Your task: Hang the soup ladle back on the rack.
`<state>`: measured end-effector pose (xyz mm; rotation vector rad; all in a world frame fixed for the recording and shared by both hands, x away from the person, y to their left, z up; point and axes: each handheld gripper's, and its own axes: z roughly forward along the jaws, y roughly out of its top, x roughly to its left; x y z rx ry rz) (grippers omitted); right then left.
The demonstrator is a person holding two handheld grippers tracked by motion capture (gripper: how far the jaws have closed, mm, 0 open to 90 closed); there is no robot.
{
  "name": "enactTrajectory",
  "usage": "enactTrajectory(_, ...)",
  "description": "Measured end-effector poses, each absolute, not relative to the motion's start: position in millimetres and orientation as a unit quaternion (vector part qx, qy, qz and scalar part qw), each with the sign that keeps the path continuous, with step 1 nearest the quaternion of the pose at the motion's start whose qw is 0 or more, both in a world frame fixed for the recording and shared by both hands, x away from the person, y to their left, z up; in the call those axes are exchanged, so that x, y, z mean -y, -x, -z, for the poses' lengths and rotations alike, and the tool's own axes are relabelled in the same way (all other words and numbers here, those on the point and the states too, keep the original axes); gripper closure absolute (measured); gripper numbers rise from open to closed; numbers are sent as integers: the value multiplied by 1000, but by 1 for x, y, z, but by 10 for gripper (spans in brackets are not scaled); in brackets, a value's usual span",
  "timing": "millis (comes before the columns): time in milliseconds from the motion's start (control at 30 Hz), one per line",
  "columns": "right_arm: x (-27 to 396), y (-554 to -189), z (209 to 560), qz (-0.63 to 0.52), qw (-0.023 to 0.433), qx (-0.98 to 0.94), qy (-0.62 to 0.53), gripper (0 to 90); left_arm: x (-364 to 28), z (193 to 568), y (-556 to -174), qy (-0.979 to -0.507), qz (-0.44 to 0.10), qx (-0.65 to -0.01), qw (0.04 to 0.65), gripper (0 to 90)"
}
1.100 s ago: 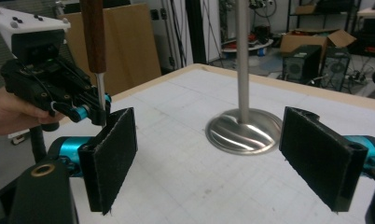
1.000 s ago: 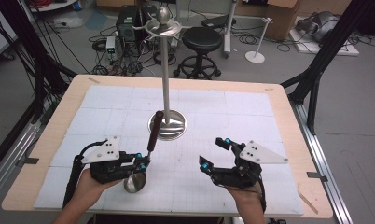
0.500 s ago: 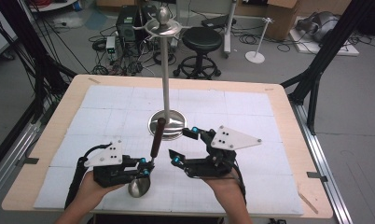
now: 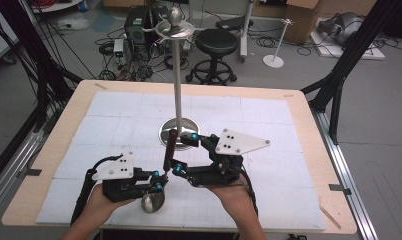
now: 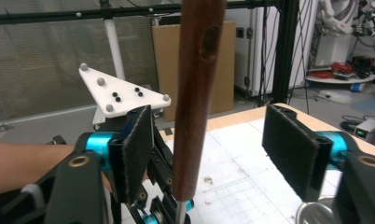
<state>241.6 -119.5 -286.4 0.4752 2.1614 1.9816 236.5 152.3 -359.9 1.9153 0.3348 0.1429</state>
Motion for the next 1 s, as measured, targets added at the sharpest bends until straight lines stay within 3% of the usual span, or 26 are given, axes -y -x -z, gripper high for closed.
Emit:
enactTrajectory(167, 114, -243, 284, -672, 77, -721, -149, 401, -149, 359, -237, -815, -61, -140, 559, 841)
enactTrajectory(700, 113, -247, 280, -677, 62, -719, -140, 712, -148, 359, -237, -816, -62, -136, 559, 840)
enactTrajectory(1000, 112, -247, 277, -683, 35, -720, -120, 730, -148, 360, -236, -814, -47, -120, 566, 835)
